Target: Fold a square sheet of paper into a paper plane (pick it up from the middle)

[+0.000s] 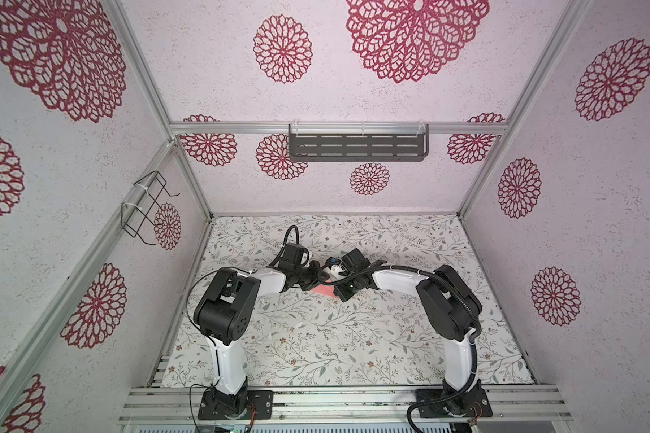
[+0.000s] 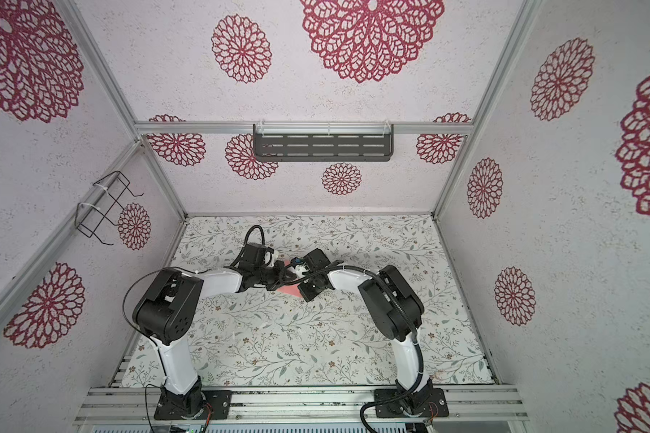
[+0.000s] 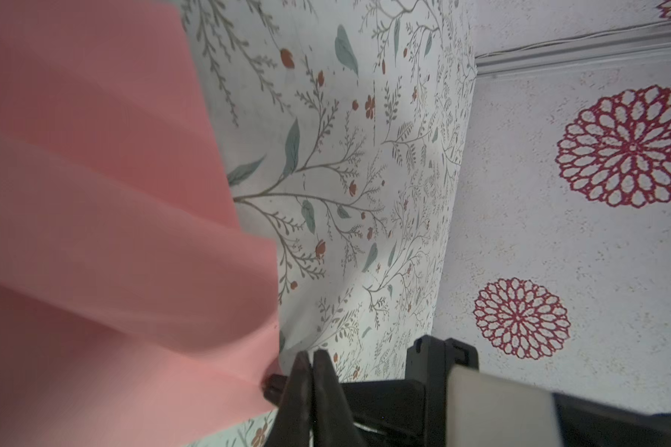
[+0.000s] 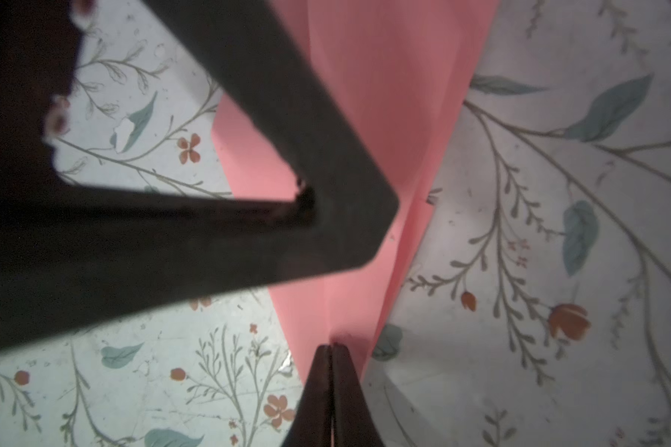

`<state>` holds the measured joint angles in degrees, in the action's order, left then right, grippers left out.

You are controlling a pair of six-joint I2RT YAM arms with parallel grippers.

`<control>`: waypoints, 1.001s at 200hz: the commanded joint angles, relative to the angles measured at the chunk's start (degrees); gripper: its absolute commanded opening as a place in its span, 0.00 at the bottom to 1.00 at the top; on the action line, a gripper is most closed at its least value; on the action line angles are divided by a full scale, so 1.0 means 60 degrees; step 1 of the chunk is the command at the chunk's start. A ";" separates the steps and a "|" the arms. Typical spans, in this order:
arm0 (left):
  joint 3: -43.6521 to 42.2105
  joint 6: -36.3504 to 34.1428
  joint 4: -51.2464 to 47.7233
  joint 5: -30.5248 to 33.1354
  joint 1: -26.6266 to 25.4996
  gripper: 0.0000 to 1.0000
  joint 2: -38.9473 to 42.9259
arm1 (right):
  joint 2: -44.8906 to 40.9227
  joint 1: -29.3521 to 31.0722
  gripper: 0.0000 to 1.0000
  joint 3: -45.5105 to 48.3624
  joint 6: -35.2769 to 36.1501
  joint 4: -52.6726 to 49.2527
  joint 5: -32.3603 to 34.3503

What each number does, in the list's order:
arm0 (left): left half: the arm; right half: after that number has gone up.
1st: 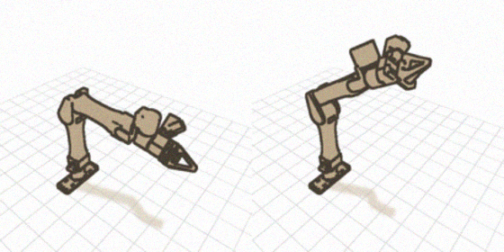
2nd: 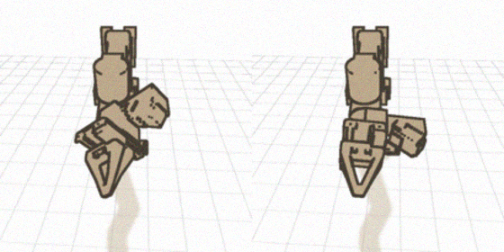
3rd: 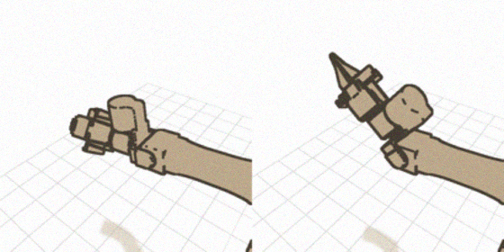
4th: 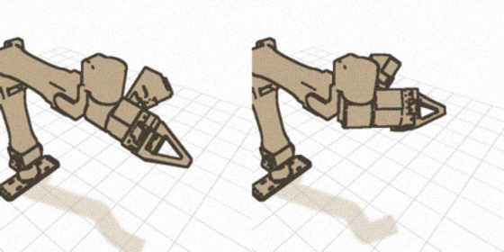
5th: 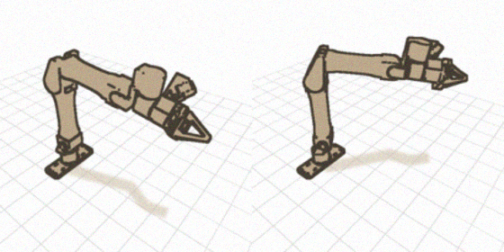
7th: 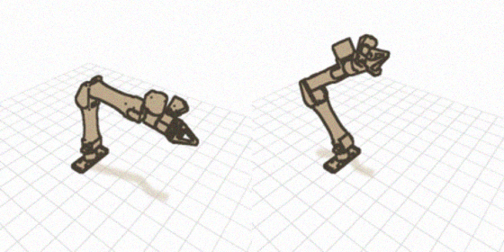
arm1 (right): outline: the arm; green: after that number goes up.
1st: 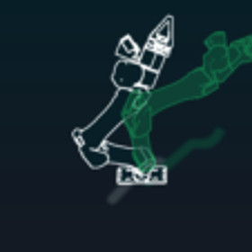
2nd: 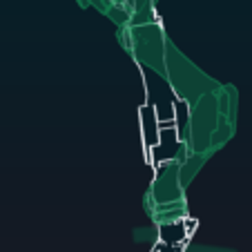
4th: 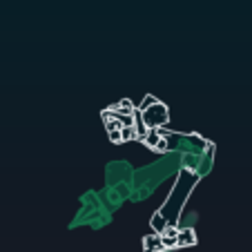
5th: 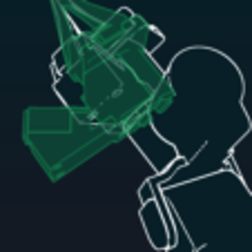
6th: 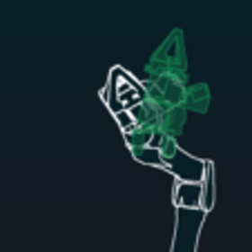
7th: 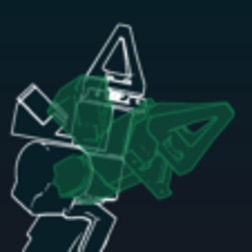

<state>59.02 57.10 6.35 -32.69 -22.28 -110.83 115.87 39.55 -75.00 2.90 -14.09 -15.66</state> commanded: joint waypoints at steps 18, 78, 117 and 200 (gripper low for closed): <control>-0.0271 -0.0294 0.0165 -0.0166 0.0006 0.06 -0.0589 | 0.0113 0.0059 0.07 0.0271 -0.0196 -0.0216 0.0366; -0.0003 -0.0991 -0.0504 0.0249 0.0022 0.08 -0.1087 | 0.0199 0.0059 0.07 0.0223 -0.0249 -0.0314 0.0369; 0.0077 -0.1187 -0.0934 0.0777 0.0209 0.14 -0.1090 | 0.0178 0.0059 0.07 0.0272 -0.0232 -0.0396 0.0449; 0.0274 -0.1516 -0.0931 0.0994 0.1426 0.32 -0.1360 | 0.0170 0.0059 0.07 0.0272 -0.0149 -0.0522 0.0559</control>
<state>61.60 49.67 4.05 -31.88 -16.91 -116.16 115.87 39.59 -74.74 2.35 -12.99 -15.11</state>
